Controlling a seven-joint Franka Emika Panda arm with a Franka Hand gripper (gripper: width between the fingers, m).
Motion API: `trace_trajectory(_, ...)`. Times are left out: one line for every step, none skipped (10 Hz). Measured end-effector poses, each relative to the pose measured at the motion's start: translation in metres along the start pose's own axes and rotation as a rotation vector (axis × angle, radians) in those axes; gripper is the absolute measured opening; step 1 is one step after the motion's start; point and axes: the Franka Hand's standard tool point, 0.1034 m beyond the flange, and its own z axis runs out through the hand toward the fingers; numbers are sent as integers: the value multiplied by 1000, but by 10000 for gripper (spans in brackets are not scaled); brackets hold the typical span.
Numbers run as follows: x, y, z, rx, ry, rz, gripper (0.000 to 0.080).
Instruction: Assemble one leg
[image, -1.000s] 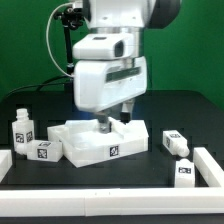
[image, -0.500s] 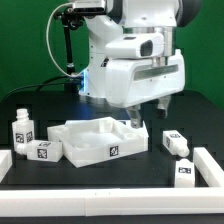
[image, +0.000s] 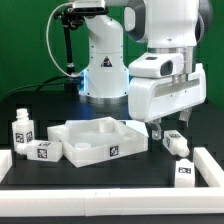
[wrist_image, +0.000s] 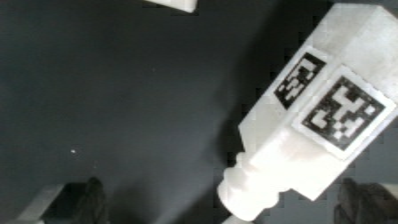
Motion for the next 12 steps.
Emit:
trace_trajectory(1,-3,0,3,-3,51,650)
trace_trajectory(3,-15,-2,9,-19,187,650)
trace_trajectory(6,-26,3,15,-23,287,650)
trace_trajectory(6,-31,10,24,-28,323,650)
trace_trajectory(2,-26,19,22,-17,288,650)
trace_trajectory(-7,-19,28,22,-14,249,650)
trace_trajectory(-8,-17,29,23,-16,251,650)
trace_trajectory(-7,-18,29,23,-14,249,650)
trace_trajectory(-7,-18,29,23,-14,249,533)
trace_trajectory(-7,-18,29,23,-14,249,399)
trace_trajectory(-7,-18,29,23,-14,249,399)
trace_trajectory(-7,-18,29,23,-14,249,283)
